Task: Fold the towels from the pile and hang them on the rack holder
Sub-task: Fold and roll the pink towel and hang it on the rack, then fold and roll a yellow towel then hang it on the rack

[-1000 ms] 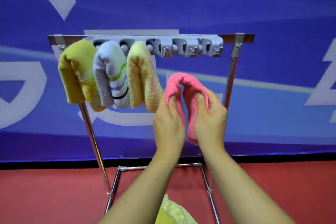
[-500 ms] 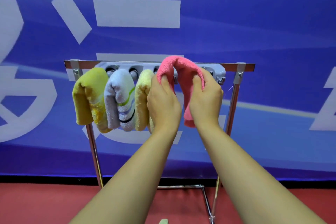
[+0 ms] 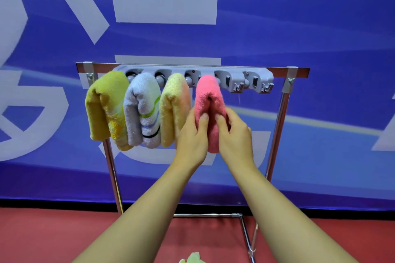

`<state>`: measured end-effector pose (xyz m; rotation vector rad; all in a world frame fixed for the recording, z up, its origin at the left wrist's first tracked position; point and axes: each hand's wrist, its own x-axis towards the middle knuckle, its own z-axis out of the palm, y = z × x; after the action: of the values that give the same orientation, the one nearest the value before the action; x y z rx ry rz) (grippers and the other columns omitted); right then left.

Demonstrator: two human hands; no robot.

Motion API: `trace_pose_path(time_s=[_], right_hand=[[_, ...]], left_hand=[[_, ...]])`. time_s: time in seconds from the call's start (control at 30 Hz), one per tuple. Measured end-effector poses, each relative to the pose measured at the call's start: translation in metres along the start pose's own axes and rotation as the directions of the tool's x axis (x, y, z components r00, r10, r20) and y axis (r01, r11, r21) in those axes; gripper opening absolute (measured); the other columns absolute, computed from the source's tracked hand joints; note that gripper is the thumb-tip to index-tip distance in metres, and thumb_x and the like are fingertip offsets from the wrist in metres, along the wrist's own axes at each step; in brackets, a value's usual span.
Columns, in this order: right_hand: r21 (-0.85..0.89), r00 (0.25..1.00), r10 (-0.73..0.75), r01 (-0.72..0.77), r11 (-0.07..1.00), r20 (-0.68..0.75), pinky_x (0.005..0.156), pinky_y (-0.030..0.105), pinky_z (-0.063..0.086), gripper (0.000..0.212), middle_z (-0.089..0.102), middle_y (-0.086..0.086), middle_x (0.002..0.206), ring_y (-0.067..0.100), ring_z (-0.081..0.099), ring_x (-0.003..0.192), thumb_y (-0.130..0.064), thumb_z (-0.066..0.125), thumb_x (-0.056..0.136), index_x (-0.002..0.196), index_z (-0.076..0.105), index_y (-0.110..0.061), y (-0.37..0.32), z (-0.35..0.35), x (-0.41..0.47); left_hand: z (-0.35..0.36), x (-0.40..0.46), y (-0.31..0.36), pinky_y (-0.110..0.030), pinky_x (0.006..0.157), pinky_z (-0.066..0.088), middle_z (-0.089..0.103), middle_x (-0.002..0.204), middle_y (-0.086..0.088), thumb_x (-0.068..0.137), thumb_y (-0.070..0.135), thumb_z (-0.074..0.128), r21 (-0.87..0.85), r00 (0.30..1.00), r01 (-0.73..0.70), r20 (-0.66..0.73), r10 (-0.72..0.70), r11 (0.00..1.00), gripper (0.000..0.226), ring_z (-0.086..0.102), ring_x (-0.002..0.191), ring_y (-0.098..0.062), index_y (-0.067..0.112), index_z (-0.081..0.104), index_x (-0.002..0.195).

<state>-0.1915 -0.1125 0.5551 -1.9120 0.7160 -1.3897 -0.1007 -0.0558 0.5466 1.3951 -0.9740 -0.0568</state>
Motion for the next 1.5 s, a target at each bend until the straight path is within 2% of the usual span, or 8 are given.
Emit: trace_pose_path(time_s=[0.17,0.27,0.4,0.83,1.07,1.2,1.33,1.5], right_hand=[[-0.001,0.986,0.011,-0.010,1.000,0.168,0.092,0.038,0.057,0.035,0.074,-0.013,0.112,0.007,0.070,0.102,-0.043,0.052,0.102,0.137,0.057,-0.036,0.022,-0.008,-0.017],[-0.078,0.978,0.052,-0.037,0.996,0.201,0.103,0.036,0.050,0.050,0.068,-0.015,0.129,0.007,0.063,0.120,-0.056,0.046,0.099,0.146,0.047,-0.038,0.052,-0.020,-0.031],[-0.259,0.936,0.187,-0.109,0.960,0.298,0.114,0.041,0.042,0.062,0.054,-0.010,0.150,0.009,0.050,0.138,-0.062,0.043,0.098,0.152,0.041,-0.031,0.118,-0.025,-0.071],[-0.630,0.438,0.643,-0.199,0.751,0.628,0.117,0.034,0.034,0.054,0.049,-0.001,0.153,0.018,0.045,0.142,-0.046,0.053,0.101,0.150,0.045,-0.024,0.386,0.019,-0.260],[-0.664,0.167,0.690,-0.188,0.724,0.705,0.118,0.034,0.033,0.056,0.040,-0.002,0.158,0.019,0.041,0.144,-0.044,0.058,0.099,0.151,0.043,-0.031,0.466,0.051,-0.338],[-0.645,0.157,0.694,-0.270,0.715,0.703,0.119,0.033,0.031,0.057,0.039,0.000,0.160,0.017,0.038,0.146,-0.041,0.057,0.101,0.154,0.039,-0.028,0.480,0.070,-0.359],[-0.628,0.180,0.691,-0.305,0.716,0.700,0.118,0.032,0.033,0.058,0.041,0.000,0.159,0.016,0.040,0.145,-0.041,0.056,0.101,0.154,0.039,-0.026,0.482,0.080,-0.367],[-0.611,0.183,0.692,-0.351,0.710,0.699,0.116,0.034,0.036,0.057,0.045,-0.002,0.156,0.016,0.043,0.142,-0.042,0.057,0.100,0.153,0.039,-0.029,0.477,0.082,-0.362]], left_hand=[[0.000,-0.017,-0.019,-0.022,0.084,0.052,0.068,0.111,0.006,0.109,0.036,0.044,-0.159,0.988,0.077,0.144,-0.054,0.984,0.031,0.064,0.090,0.003,0.021,0.058,0.133],[-0.008,-0.036,-0.036,-0.022,0.110,0.039,0.061,0.140,0.015,0.106,0.047,0.044,-0.098,0.965,0.131,0.241,-0.104,0.987,0.043,0.053,0.128,0.008,0.027,0.051,0.144],[-0.010,-0.074,-0.088,-0.019,0.116,0.025,0.039,0.160,0.015,0.107,0.044,0.046,0.075,0.909,0.246,0.330,-0.257,0.966,0.055,0.036,0.141,0.011,0.027,0.034,0.157],[-0.006,-0.217,-0.371,-0.031,0.117,0.035,0.054,0.150,0.000,0.103,0.040,0.057,0.556,0.537,0.481,0.425,-0.729,0.678,0.054,0.051,0.137,-0.014,0.017,0.047,0.150],[-0.017,-0.283,-0.496,-0.041,0.085,0.055,0.070,0.102,-0.011,0.096,0.036,0.069,0.660,0.266,0.696,0.128,-0.955,0.282,0.035,0.067,0.097,-0.032,0.005,0.066,0.112],[-0.017,-0.318,-0.532,-0.051,0.089,0.061,0.067,0.091,-0.012,0.092,0.029,0.075,0.456,0.075,0.890,-0.090,-0.993,0.026,0.036,0.063,0.081,-0.029,0.000,0.068,0.112],[-0.004,-0.339,-0.547,-0.027,0.042,0.057,0.065,0.111,-0.015,0.092,0.028,0.077,0.147,-0.127,0.978,-0.148,-0.981,-0.149,0.041,0.064,0.073,-0.022,0.006,0.059,0.121],[0.004,-0.340,-0.553,-0.045,0.074,0.063,0.062,0.084,-0.013,0.089,0.029,0.080,0.052,-0.118,0.989,-0.265,-0.957,-0.137,0.037,0.064,0.069,-0.029,0.004,0.059,0.105]])
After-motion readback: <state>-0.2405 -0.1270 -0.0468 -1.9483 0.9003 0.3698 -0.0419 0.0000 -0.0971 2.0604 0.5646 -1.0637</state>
